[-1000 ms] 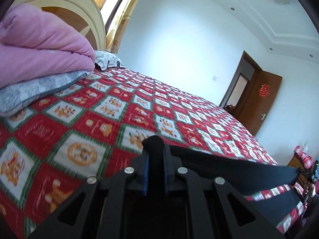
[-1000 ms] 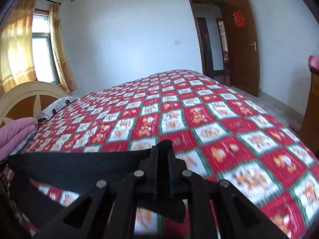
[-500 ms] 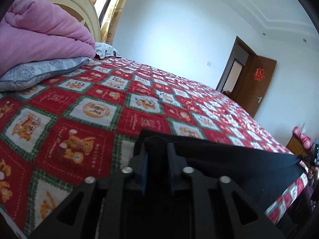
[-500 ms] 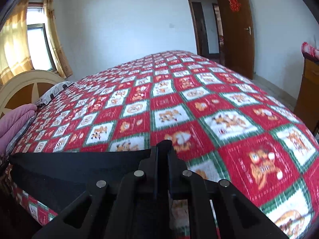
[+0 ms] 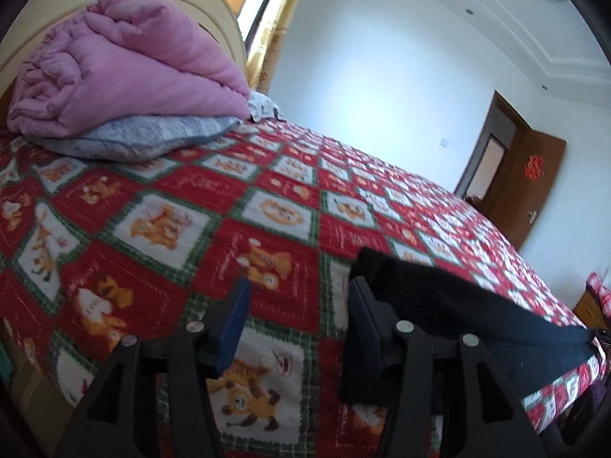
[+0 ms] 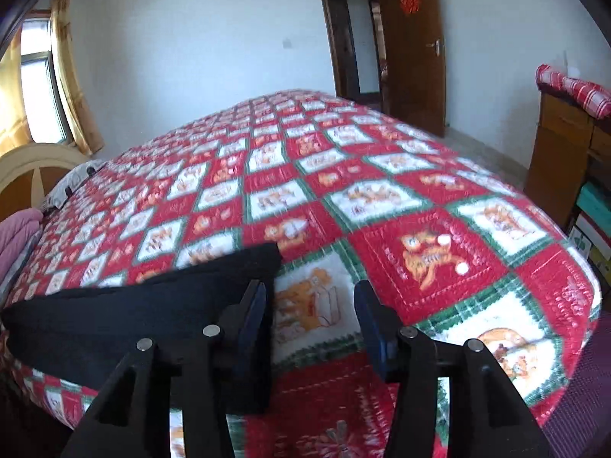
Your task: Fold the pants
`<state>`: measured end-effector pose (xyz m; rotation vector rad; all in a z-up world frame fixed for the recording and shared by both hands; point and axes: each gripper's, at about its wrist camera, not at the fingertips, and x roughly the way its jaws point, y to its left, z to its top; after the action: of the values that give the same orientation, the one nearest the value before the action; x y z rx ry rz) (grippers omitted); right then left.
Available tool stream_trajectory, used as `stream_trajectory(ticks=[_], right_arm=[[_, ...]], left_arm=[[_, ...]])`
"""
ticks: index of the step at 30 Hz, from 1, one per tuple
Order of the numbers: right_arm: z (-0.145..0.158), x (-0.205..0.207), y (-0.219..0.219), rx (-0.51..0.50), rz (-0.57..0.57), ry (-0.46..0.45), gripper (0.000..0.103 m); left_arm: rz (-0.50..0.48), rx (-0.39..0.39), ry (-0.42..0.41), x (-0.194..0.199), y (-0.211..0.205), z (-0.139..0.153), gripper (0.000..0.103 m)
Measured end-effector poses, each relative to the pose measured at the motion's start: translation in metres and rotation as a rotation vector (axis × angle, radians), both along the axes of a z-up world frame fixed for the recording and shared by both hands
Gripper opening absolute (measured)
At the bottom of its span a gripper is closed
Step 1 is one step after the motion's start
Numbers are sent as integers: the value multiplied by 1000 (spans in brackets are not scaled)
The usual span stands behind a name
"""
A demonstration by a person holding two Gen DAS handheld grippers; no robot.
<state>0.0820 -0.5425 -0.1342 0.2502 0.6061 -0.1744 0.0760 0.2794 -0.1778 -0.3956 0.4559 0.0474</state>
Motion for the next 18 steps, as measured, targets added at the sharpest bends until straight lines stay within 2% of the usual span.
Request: stream_trajectory(ticks=[4, 8, 11, 13, 15, 18], right_arm=[[28, 18, 53, -10, 119, -66, 50], [29, 72, 146, -53, 292, -15, 50], [12, 113, 215, -50, 415, 52, 50], [-5, 133, 251, -69, 447, 102, 50], [-24, 148, 275, -49, 476, 183, 50], [-46, 142, 289, -45, 528, 264, 50]], left_arm=[[19, 2, -37, 19, -13, 19, 73], [-3, -15, -54, 50, -32, 30, 73], [-40, -11, -18, 68, -46, 28, 73], [-75, 7, 24, 73, -55, 24, 73], [-113, 33, 69, 69, -61, 19, 73], [-160, 57, 114, 53, -64, 10, 73]])
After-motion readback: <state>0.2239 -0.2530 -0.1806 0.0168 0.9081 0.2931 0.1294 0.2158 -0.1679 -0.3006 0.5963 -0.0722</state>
